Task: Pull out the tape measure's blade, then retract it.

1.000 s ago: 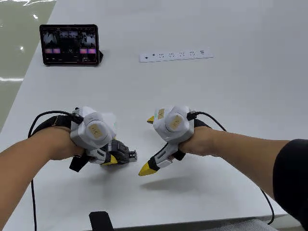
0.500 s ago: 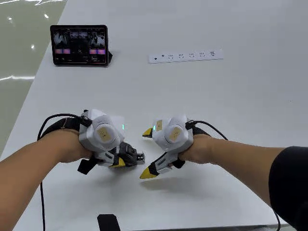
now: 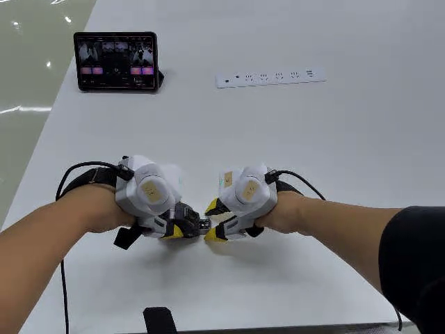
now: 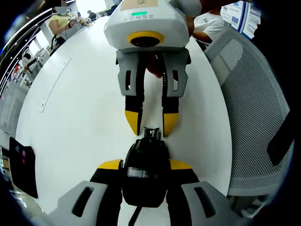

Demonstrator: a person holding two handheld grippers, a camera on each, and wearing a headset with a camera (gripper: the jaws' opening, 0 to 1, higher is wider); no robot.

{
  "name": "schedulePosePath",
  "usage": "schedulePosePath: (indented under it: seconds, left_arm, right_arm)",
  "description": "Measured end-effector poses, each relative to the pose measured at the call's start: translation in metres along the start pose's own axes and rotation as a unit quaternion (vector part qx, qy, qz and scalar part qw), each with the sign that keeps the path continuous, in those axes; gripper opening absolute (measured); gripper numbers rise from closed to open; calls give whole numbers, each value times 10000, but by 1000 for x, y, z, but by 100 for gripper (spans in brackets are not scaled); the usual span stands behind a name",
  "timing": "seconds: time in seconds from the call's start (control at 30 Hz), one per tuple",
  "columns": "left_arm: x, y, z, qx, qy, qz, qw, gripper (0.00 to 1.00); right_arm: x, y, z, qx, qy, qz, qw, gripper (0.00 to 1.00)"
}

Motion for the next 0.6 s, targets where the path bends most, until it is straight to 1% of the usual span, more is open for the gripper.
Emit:
schedulePosePath:
  seconds: [0.1,0.2,0.23,0.3,0.33,0.37,0.4,0.43,0.47,0.6]
  left_arm:
    - [0,0,0,9,-1,14,10000,31]
    - [0,0,0,11,1,14,10000,31]
    - [0,-1,0,7,1,11,10000,31]
    - [0,-1,0,12,1,21,10000,31]
    - [0,-1,0,22,-1,27,10000,31]
    - [0,0,0,36,-6,31,10000,31]
    - [0,0,0,46,-1,36,10000,31]
    - [0,0,-1,45,0,34,10000,31]
    - [0,0,-1,59,4,34,10000,31]
    - [0,0,-1,45,26,23,10000,31]
  right_arm:
    - [-1,-3,1,22,-11,2,10000,18]
    - [-3,-2,0,135,-53,-40,9999,14]
    - [-3,-4,0,217,-60,-16,9997,14]
    - [-4,-6,-2,203,-69,-19,9998,13]
    - [-4,-6,-2,183,8,-59,9998,13]
    - [-4,-5,-1,96,14,-44,9999,12]
    - [-4,-5,-2,194,29,-33,9998,11]
    - [-4,-5,-3,208,63,-39,9998,10]
    - [-4,-5,-3,97,102,-39,9999,10]
    - [-4,-6,-3,52,118,-44,9999,9]
Point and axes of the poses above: the centre of the closed fingertips' face, and the gripper's own axes: x roughly backward along the fingers, z roughly to its right, y roughly out of its underside, the point moved 10 cm from there along x, roughly backward along the fingers, and after that the axes turned 15 degrees about -x, right-handed, at the moved point
